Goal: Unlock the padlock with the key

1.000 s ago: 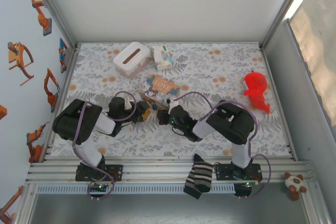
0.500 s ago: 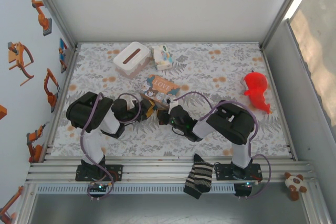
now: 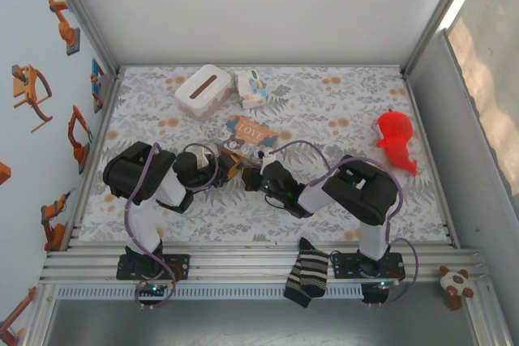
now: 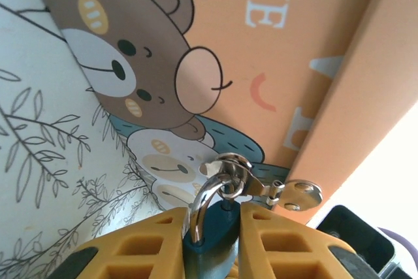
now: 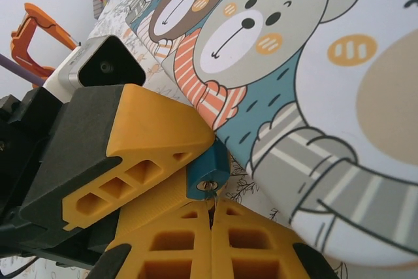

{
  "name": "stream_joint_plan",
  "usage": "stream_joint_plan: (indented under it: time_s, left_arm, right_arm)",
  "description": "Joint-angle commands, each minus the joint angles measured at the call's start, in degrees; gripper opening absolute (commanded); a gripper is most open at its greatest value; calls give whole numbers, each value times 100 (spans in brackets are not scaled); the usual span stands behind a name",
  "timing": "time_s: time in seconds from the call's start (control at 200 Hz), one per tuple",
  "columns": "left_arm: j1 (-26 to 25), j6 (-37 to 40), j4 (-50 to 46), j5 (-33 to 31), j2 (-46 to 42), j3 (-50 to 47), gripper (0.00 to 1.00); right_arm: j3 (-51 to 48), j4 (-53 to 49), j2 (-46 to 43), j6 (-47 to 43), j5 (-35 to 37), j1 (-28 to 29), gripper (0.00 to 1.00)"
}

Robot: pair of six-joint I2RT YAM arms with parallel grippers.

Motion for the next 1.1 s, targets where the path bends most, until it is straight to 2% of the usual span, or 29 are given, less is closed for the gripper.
stream_joint_plan:
  time_s: [0.0, 0.21, 0.401, 0.536, 0.651, 0.796, 0.942, 1.097]
  left_arm:
    - [-32, -33, 82, -51, -68, 42, 18]
    - [-27, -3, 21, -86, -218, -23, 11]
    - [-24, 107, -369, -121, -554, -14, 7]
    - [-33, 116, -918, -192, -894, 32, 4]
    - [-42, 180, -1585, -244, -1278, 140, 2]
    - [-77, 459, -2811, -324, -1853, 423, 0]
    - [-118, 894, -4270, -487, -2394, 790, 0]
    - [-189, 1360, -5463, -699, -2827, 1155, 0]
  right_arm:
    - [117, 164, -288, 108, 36, 54, 2]
    - [-65, 147, -456, 81, 221, 47, 20]
    - [-380, -373, -1162, -450, 564, 54, 31]
    - [-368, -1455, -1986, -1491, 691, 53, 36]
    - [-80, -2589, -2684, -2850, 665, 81, 37]
    - [306, -3865, -3359, -4617, 997, 264, 40]
    - [275, -4269, -3957, -5737, 1173, 343, 47]
    - [207, -4582, -4327, -6973, 1428, 520, 45]
